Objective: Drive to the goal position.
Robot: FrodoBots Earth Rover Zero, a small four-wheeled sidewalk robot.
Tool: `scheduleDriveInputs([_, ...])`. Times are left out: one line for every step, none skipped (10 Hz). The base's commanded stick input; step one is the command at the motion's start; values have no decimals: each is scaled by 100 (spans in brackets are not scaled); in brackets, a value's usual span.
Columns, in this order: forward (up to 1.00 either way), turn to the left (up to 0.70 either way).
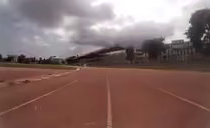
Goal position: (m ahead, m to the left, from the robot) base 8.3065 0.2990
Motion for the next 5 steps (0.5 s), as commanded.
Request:
scheduleDriveInputs([45, 0])
scheduleDriveInputs([45, 0])
scheduleDriveInputs([45, 0])
scheduleDriveInputs([45, 0])
scheduleDriveInputs([45, 0])
